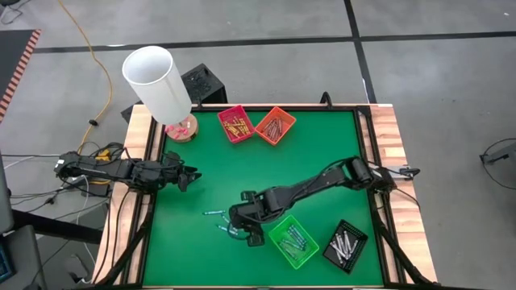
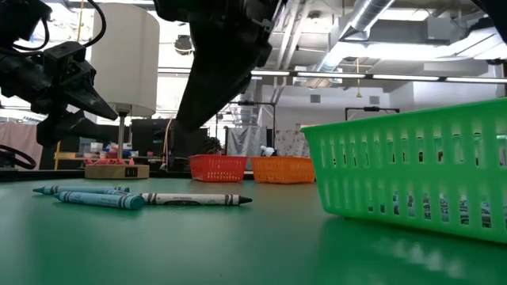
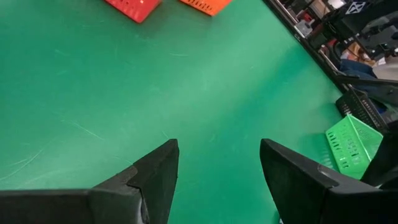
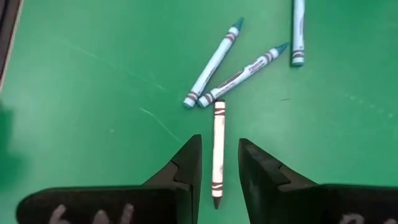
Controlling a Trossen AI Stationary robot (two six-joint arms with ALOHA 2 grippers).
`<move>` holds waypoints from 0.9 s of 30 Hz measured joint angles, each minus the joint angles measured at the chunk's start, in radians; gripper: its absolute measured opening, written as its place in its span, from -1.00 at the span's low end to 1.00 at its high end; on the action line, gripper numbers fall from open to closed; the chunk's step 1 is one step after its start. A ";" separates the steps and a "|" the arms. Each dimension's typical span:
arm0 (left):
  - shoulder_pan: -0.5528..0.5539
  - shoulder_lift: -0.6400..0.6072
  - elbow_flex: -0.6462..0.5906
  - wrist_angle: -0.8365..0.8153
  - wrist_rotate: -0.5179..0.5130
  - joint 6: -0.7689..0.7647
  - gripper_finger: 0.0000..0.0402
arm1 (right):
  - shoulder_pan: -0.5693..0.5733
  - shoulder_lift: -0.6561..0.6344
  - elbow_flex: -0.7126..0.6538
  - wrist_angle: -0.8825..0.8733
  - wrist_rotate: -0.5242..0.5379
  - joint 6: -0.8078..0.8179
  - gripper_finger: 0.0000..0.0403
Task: Sort crayons
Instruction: Put the black crayon into the black bin
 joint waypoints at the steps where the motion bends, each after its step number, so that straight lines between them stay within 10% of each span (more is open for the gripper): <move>1: 0.000 0.000 0.000 0.000 0.000 0.000 0.07 | -0.003 0.000 0.000 0.003 0.000 0.000 -0.50; 27: 0.000 0.000 0.000 0.000 -0.001 0.000 0.07 | -0.010 0.122 0.000 0.027 0.007 -0.007 -0.50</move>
